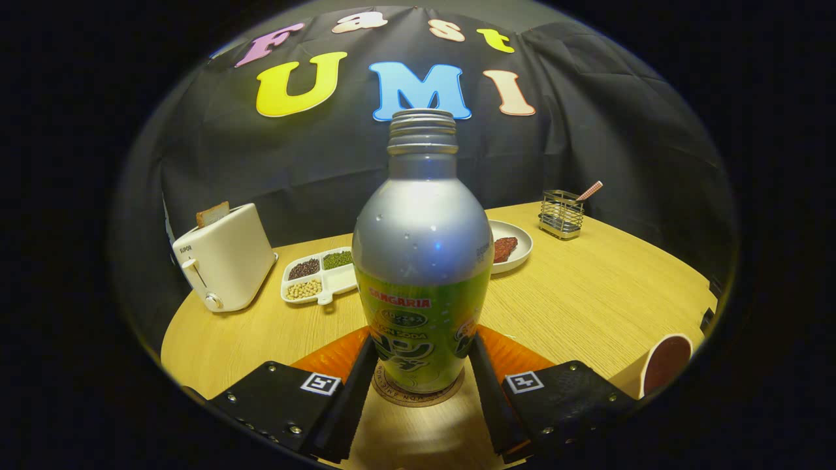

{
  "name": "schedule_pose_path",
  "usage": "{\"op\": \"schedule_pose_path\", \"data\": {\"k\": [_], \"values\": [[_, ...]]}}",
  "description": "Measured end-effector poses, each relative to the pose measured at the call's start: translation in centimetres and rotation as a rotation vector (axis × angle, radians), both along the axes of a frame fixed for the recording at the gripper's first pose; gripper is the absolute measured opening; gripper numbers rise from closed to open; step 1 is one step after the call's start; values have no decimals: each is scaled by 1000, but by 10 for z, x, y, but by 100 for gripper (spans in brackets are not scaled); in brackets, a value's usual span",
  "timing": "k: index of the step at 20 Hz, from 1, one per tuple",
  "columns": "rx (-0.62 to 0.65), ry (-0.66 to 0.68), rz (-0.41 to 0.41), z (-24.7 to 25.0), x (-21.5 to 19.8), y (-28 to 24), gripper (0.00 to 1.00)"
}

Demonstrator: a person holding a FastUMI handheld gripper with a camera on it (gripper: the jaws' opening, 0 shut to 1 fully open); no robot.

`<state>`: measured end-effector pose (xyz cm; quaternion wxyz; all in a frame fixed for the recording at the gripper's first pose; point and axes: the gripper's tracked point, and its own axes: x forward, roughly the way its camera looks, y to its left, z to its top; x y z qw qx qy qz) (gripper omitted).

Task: Take the bottle from table, then pour the juice into the cup, finally place the bottle on the coaster

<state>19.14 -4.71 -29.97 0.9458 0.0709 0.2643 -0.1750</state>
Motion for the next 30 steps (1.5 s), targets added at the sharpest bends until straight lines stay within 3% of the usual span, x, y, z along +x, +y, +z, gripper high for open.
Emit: {"op": "schedule_pose_path", "data": {"k": [15, 19, 22, 30], "values": [[-39, 40, 75, -20, 5, 12, 79], [-32, 48, 87, -22, 4, 16, 85], [-26, 32, 100, -15, 2, 18, 99], [-15, -19, 129, 28, -32, 15, 99]]}}
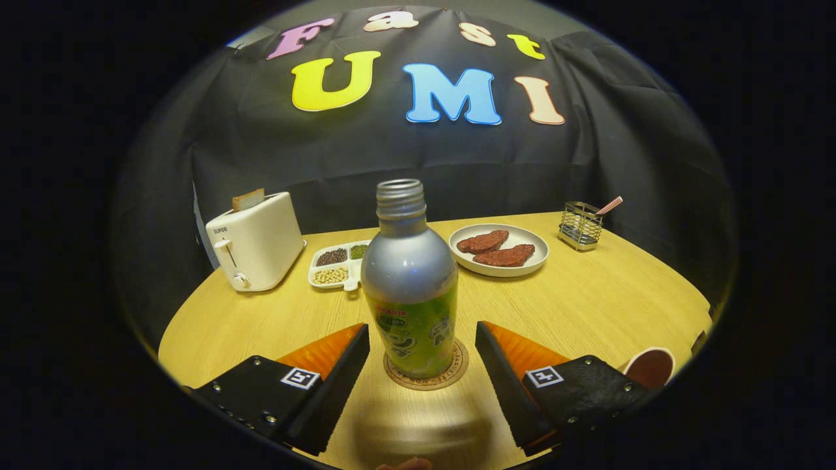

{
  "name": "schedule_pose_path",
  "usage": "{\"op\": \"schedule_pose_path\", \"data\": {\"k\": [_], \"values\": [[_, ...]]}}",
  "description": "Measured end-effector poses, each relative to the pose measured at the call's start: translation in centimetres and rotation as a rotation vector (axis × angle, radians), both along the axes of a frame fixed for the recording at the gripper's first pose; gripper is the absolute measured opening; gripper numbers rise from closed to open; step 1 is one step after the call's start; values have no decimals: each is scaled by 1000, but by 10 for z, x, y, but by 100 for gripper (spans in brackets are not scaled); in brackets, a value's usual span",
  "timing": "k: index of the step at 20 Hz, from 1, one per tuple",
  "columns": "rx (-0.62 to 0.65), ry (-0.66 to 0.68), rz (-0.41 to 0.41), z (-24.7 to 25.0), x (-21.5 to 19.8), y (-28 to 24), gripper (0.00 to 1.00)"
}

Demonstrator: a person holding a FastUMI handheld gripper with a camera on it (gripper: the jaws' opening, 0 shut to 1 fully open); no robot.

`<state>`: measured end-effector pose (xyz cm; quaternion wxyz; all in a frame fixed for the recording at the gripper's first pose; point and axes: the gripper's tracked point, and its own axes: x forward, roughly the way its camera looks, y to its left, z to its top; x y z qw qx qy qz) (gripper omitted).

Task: Take the bottle from table, then pour the juice into the cup, finally place the bottle on the coaster

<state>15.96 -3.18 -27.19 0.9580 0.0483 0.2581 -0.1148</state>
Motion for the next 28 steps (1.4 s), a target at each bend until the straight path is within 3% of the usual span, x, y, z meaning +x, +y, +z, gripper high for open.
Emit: {"op": "schedule_pose_path", "data": {"k": [16, 28], "values": [[-22, -169, 84, 126, -81, 14, 99], [-57, -245, 112, 183, -135, 24, 99]]}}
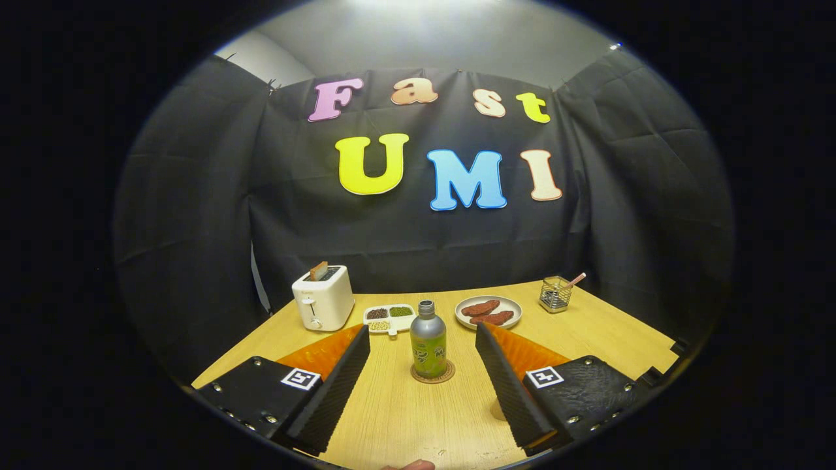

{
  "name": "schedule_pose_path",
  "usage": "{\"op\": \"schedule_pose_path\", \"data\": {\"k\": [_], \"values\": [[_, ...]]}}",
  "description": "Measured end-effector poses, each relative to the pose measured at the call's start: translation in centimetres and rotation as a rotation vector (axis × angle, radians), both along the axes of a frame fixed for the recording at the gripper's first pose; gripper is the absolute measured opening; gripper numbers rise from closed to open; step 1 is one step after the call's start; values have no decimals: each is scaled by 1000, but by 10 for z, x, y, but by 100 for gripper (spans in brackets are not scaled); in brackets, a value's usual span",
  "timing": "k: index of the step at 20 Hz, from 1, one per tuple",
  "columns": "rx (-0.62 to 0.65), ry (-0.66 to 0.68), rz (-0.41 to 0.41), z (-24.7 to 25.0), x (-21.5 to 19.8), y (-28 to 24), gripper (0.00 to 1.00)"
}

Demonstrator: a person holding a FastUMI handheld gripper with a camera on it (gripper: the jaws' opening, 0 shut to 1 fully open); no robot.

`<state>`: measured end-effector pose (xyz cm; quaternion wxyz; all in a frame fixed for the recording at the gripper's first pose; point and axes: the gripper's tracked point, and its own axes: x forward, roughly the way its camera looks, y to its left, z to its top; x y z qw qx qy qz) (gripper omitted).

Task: Take the bottle from table, then pour the juice into the cup, finally place the bottle on the coaster

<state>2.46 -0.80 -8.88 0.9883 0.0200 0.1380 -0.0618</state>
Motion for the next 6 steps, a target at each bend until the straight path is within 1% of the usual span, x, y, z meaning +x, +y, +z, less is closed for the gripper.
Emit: {"op": "schedule_pose_path", "data": {"k": [6], "values": [[0, 3, 11, 8, -6, 9, 99]]}}
